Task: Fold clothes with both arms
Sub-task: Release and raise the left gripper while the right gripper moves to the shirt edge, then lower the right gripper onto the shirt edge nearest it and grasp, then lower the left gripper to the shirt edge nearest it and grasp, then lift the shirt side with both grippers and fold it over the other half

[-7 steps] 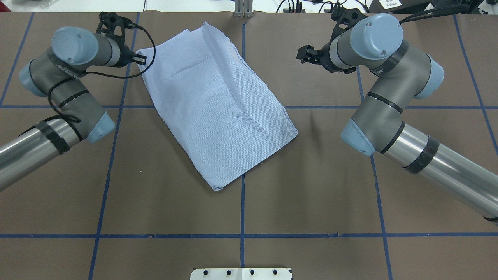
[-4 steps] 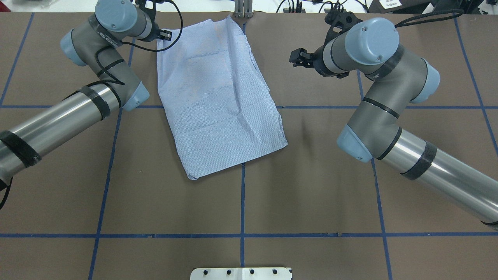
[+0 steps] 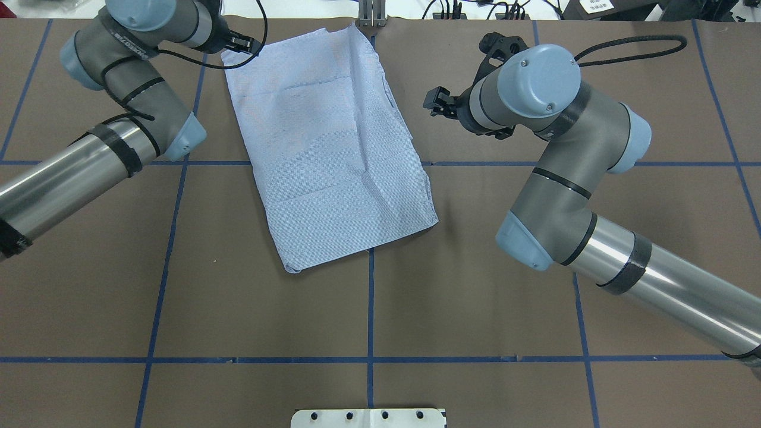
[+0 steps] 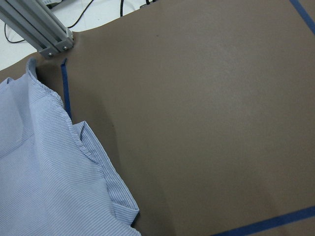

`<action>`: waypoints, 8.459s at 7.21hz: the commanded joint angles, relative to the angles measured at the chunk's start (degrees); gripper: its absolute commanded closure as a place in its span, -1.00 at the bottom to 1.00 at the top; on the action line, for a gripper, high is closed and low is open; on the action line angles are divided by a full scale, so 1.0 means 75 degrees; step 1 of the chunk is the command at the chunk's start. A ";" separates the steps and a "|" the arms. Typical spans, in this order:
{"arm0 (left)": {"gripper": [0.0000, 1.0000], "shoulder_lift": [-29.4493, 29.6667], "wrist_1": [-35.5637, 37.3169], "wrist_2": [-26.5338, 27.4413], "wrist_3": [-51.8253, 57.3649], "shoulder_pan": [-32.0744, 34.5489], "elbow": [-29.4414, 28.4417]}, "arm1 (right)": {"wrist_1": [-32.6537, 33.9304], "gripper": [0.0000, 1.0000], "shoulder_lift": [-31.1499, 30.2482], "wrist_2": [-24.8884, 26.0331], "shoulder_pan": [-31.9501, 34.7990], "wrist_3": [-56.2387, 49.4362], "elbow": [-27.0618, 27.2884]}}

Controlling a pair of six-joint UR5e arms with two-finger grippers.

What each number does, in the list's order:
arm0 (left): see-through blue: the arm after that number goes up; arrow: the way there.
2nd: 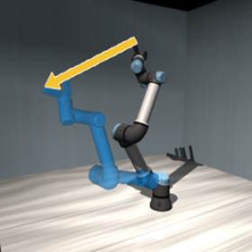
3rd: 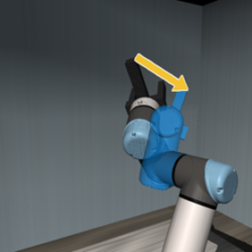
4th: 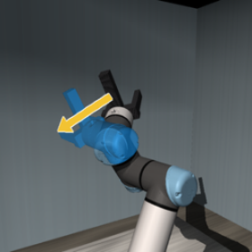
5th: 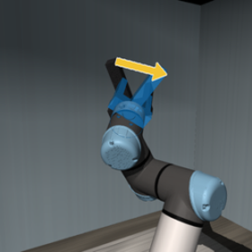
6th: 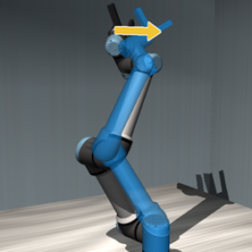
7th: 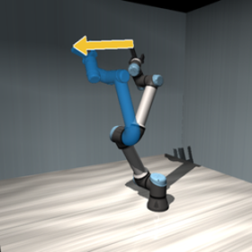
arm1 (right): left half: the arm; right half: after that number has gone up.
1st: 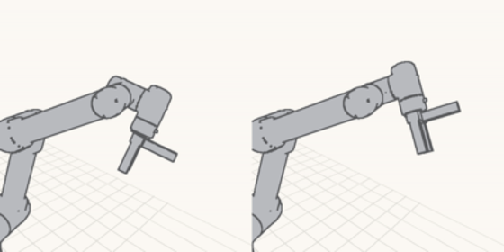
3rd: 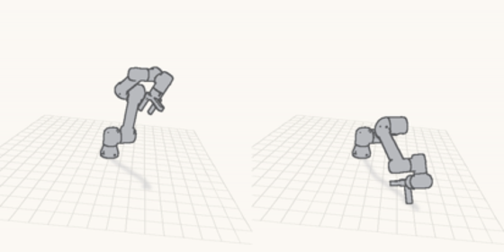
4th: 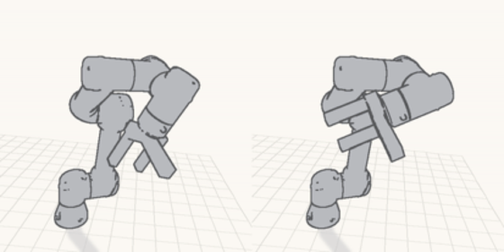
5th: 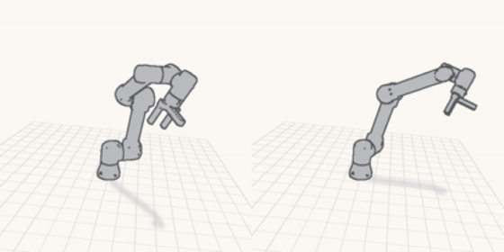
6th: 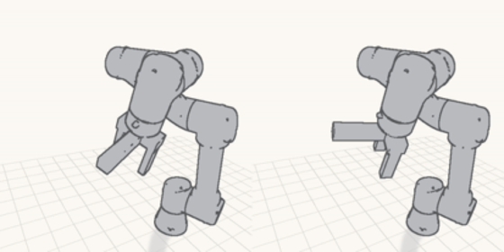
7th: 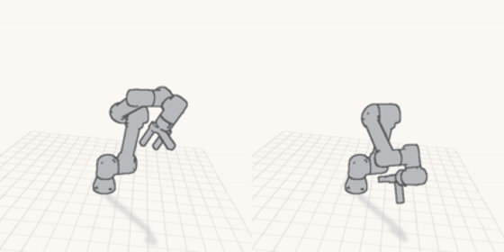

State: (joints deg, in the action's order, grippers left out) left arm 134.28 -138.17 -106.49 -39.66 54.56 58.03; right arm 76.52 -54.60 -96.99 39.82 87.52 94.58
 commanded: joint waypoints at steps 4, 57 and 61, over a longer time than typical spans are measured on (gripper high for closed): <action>-1.00 -0.1239 0.0071 -0.0403 -0.0102 0.0073 0.1556 | 0.1177 -0.85 0.0201 0.1389 -0.1956 0.3197 0.0258; 1.00 -0.3983 0.4239 0.1308 -0.7145 -0.4743 1.0674 | 0.6062 1.00 -0.0537 0.2585 -0.3915 0.4221 0.5835; 1.00 -0.2917 0.4266 0.1402 -0.7052 -0.4124 0.8661 | 0.4114 1.00 -0.0069 0.2772 -0.2910 0.3461 0.3287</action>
State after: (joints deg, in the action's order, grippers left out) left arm 110.23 -106.17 -96.09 -92.70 21.98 127.25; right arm 114.04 -56.20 -76.35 15.15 115.06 125.80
